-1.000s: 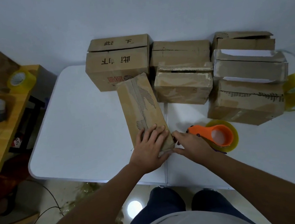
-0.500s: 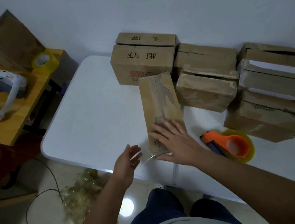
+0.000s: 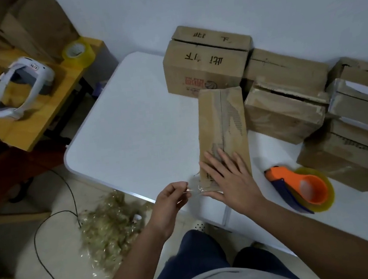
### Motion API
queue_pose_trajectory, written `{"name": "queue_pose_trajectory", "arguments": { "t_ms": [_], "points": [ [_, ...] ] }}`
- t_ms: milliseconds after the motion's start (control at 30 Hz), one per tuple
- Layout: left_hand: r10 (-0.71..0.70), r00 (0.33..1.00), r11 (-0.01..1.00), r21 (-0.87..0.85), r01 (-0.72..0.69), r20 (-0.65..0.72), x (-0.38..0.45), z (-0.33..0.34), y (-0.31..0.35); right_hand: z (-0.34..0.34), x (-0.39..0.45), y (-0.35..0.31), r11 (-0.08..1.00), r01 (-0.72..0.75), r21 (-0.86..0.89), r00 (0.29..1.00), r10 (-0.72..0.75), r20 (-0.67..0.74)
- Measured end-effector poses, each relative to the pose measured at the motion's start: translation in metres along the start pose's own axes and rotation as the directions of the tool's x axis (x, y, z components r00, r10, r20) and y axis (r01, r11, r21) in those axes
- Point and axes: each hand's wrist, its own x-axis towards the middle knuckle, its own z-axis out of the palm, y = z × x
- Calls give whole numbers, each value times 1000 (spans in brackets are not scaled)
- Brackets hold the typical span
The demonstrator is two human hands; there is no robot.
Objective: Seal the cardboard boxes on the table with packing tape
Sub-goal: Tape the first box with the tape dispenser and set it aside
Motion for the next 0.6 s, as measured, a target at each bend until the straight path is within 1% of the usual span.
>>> {"name": "queue_pose_trajectory", "arguments": {
  "t_ms": [100, 267, 467, 600],
  "points": [
    [27, 1000, 999, 24, -27, -2, 1, -3, -2, 4, 2, -1, 1000, -1, -29, 1000, 1, -12],
    [82, 997, 995, 64, -81, -8, 1, -4, -6, 4, 0, 1, 1000, -3, -11, 999, 2, -47],
    [177, 979, 982, 88, -169, -99, 1, 10, -19, 2, -1, 1, 1000, -1, 16, 999, 2, -42],
    [252, 960, 963, 127, -236, -123, 9, 25, -19, 0, -1, 1, 1000, 3, 16, 1000, -3, -12]
  ]
}}
